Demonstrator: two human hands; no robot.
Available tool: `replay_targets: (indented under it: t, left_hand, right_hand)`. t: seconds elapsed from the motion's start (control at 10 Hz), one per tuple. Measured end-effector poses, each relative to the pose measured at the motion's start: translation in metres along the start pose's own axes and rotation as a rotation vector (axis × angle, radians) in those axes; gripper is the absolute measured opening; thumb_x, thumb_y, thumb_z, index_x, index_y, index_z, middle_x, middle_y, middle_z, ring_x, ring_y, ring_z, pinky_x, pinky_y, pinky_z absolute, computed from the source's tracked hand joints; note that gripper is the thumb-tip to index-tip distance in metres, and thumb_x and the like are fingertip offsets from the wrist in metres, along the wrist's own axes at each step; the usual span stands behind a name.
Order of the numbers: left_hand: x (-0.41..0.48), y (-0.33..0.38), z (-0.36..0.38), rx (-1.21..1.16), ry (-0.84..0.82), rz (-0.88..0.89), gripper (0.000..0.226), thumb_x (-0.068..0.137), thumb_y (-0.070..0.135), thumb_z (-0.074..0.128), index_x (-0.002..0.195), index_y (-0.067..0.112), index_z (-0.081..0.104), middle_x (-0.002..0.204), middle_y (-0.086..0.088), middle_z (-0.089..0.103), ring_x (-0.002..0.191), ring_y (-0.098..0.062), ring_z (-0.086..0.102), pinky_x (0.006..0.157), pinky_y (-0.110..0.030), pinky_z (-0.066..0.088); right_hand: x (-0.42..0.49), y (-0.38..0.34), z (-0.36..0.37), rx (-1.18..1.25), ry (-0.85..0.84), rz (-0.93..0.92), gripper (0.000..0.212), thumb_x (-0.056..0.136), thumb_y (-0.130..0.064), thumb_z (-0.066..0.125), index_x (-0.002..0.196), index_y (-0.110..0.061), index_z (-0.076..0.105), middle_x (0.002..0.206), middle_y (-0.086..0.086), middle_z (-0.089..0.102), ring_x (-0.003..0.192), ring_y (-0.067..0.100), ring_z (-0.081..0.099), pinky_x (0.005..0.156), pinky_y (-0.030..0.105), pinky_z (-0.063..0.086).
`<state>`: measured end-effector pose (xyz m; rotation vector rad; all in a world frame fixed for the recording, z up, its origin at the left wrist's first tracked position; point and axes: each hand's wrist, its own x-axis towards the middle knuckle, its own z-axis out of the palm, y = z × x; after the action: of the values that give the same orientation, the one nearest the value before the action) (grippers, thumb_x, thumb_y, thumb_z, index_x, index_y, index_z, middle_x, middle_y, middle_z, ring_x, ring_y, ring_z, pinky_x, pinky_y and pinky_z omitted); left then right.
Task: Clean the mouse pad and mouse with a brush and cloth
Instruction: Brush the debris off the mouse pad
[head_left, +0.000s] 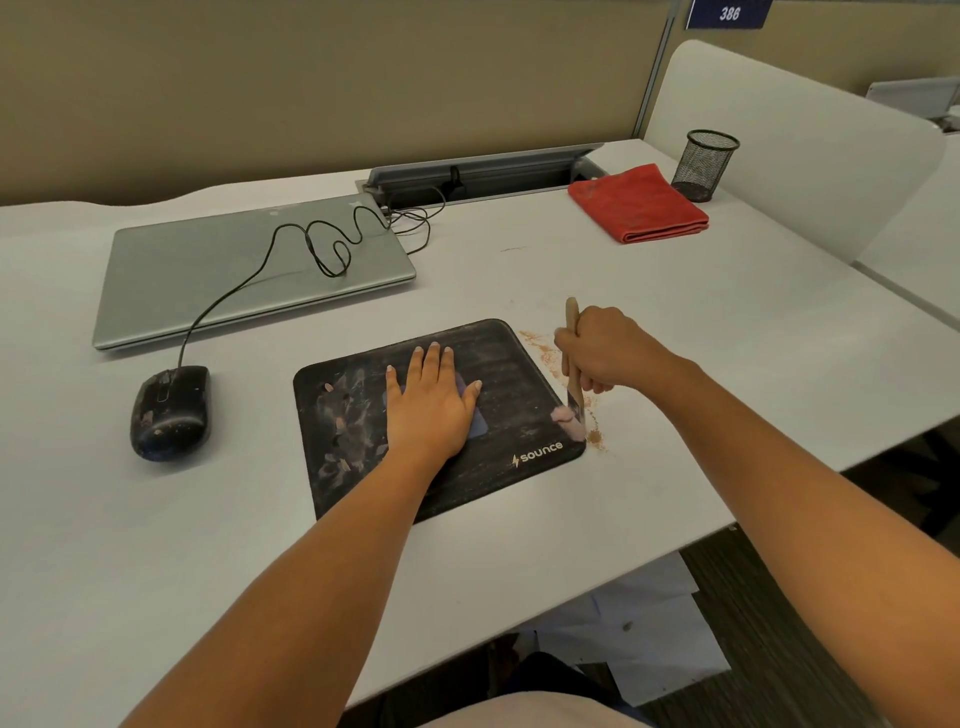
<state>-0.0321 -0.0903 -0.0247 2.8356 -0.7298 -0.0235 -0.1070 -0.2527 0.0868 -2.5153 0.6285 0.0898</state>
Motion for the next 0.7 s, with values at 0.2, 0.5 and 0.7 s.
replay_targets:
  t: [0.2,0.5,0.7]
  left_hand:
    - [-0.001,-0.001,-0.001,-0.001,-0.004,0.003,0.062,0.097,0.049,0.018,0.148,0.015,0.011,0.157,-0.002,0.008,0.145,-0.019,0.001,0.116,-0.047,-0.002]
    - [-0.001,-0.001,-0.001,-0.002,-0.005,0.009,0.061,0.097,0.049,0.017,0.148,0.015,0.01,0.157,-0.002,0.007,0.145,-0.019,0.001,0.116,-0.047,-0.001]
    - [0.001,-0.002,-0.001,-0.003,0.0,0.01,0.061,0.097,0.049,0.017,0.148,0.016,0.011,0.157,-0.002,0.008,0.145,-0.019,0.002,0.116,-0.047,-0.002]
  right_hand:
    - [0.004,0.002,-0.002,0.072,0.107,-0.018,0.039,0.097,-0.025,0.039,0.073,-0.004,0.061,0.052,-0.001,0.055,0.04,0.011,0.054,0.044,0.016,0.04]
    - [0.016,0.0,-0.009,0.05,0.045,0.016,0.038,0.097,-0.026,0.039,0.08,-0.002,0.062,0.056,0.003,0.057,0.045,0.013,0.055,0.046,0.018,0.041]
    - [0.037,-0.018,0.003,0.356,0.177,-0.159,0.037,0.095,-0.031,0.046,0.094,0.0,0.067,0.073,0.008,0.062,0.058,0.014,0.057,0.062,0.026,0.051]
